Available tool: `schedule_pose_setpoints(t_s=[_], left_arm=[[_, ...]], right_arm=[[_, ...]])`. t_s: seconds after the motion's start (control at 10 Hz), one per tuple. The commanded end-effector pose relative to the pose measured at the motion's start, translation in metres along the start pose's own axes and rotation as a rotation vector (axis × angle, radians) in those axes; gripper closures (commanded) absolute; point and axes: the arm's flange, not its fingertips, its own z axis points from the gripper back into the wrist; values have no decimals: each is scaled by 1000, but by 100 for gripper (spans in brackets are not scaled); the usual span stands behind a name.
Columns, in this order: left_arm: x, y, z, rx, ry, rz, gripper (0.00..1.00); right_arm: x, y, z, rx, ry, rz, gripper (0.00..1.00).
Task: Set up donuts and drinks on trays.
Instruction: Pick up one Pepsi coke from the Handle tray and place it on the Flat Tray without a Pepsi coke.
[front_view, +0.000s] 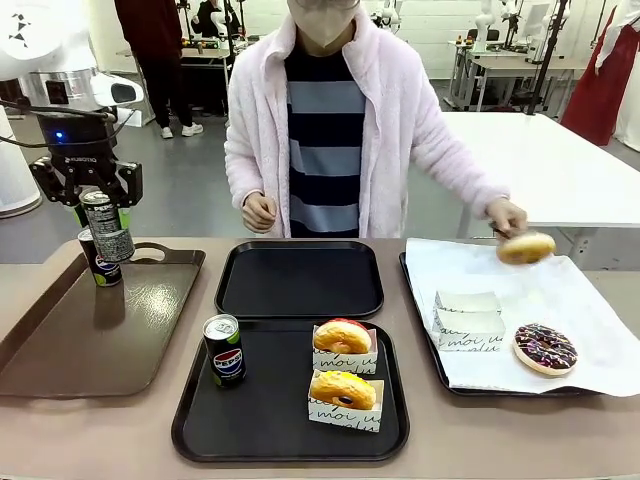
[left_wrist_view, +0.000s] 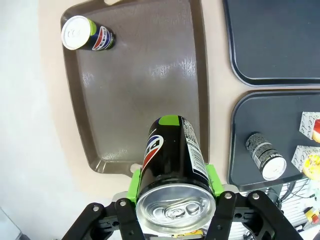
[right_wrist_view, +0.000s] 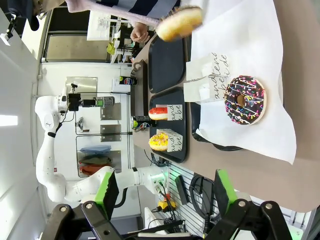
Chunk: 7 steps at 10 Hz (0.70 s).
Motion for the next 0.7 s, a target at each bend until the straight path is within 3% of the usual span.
schedule_pose_setpoints(t_s=[0.0,0.4,0.6], left_arm=[[7,-37,6,-14,-64,-67,42],[32,-122,-18,-48,-78,-194,42],[31,-136,-36,-98,-35,-258,42]], right_arm=[[1,0,0,18,-6,15,0],[1,0,0,18,-6,15,0],[1,0,0,18,-6,15,0]])
